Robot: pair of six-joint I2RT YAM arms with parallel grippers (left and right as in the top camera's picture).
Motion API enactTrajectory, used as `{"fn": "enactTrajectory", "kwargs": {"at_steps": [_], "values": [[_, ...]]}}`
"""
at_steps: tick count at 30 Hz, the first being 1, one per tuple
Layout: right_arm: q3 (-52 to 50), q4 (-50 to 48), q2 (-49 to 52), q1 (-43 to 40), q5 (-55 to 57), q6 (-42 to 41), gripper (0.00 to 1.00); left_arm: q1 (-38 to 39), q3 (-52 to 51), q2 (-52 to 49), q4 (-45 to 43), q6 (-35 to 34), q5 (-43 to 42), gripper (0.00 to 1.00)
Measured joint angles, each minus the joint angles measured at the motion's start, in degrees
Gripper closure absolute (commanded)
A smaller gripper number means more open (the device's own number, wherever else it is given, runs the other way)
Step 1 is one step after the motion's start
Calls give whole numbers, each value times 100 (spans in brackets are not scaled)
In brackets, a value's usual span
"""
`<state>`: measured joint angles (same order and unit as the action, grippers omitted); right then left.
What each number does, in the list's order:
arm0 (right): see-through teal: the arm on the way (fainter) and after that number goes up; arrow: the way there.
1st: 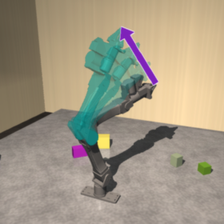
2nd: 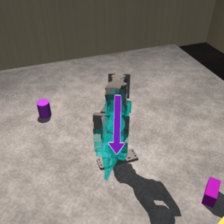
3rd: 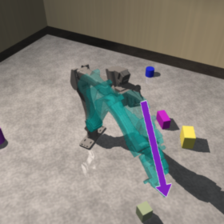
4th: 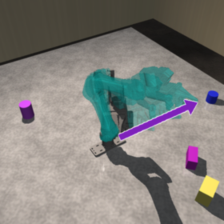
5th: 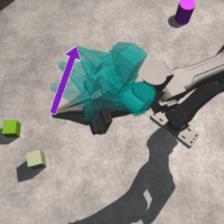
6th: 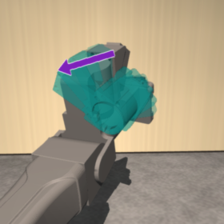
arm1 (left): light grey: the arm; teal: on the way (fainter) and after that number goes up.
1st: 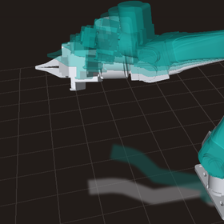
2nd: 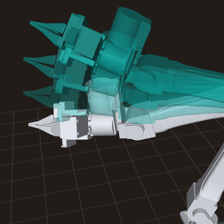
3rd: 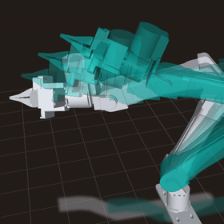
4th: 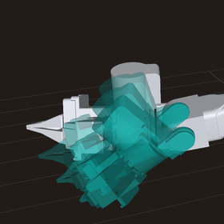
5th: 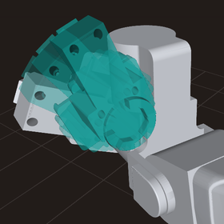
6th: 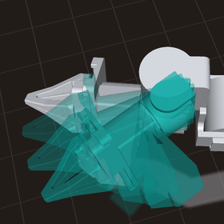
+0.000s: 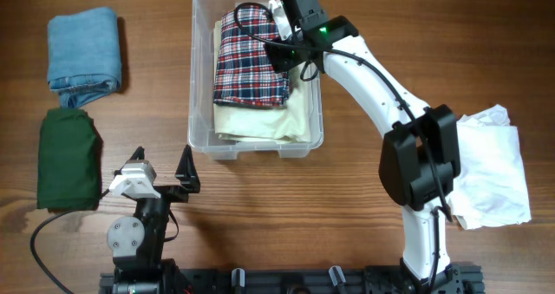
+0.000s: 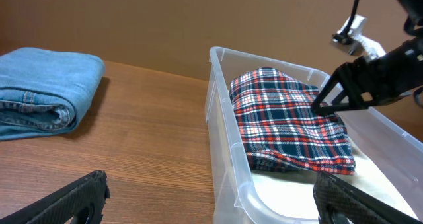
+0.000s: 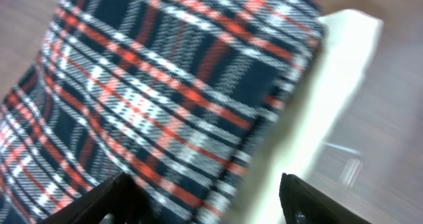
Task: Pack container
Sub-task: 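Lower the plaid cloth onto the cream cloth inside the bin, then press the plaid cloth flat in the bin with the right gripper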
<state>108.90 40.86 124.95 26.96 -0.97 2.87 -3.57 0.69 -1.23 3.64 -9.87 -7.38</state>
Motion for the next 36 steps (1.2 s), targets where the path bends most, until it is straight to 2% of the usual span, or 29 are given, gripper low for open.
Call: {"fn": "enactTrajectory", "kwargs": {"at_steps": [3,5,8,9,10,11,12,17,23,30,36], "values": [[0,39,-160,-31,208,9,16,0,0,2,0,0,0,0],[0,22,-323,-57,267,96,1,0,0,0,0,0,0,0],[2,-155,-573,-76,114,262,2,0,0,0,0,0,0,0],[4,-247,-621,-76,-13,293,28,0,0,0,0,0,0,0],[7,-387,-649,-76,-170,321,66,0,0,0,0,0,0,0],[11,-518,-660,-76,-345,367,89,0,0,0,0,0,0,0],[11,-636,-662,-76,-479,391,96,0,0,2,0,0,0,0],[11,-1394,-660,-76,-911,426,96,0,0,0,0,0,0,0],[20,-1578,-570,-7,-750,431,96,0,0,0,0,0,0,0],[282,-404,-289,317,-111,448,96,0,0,0,0,0,0,0],[1567,673,-225,452,52,442,96,0,0,0,0,0,0,0]]}}
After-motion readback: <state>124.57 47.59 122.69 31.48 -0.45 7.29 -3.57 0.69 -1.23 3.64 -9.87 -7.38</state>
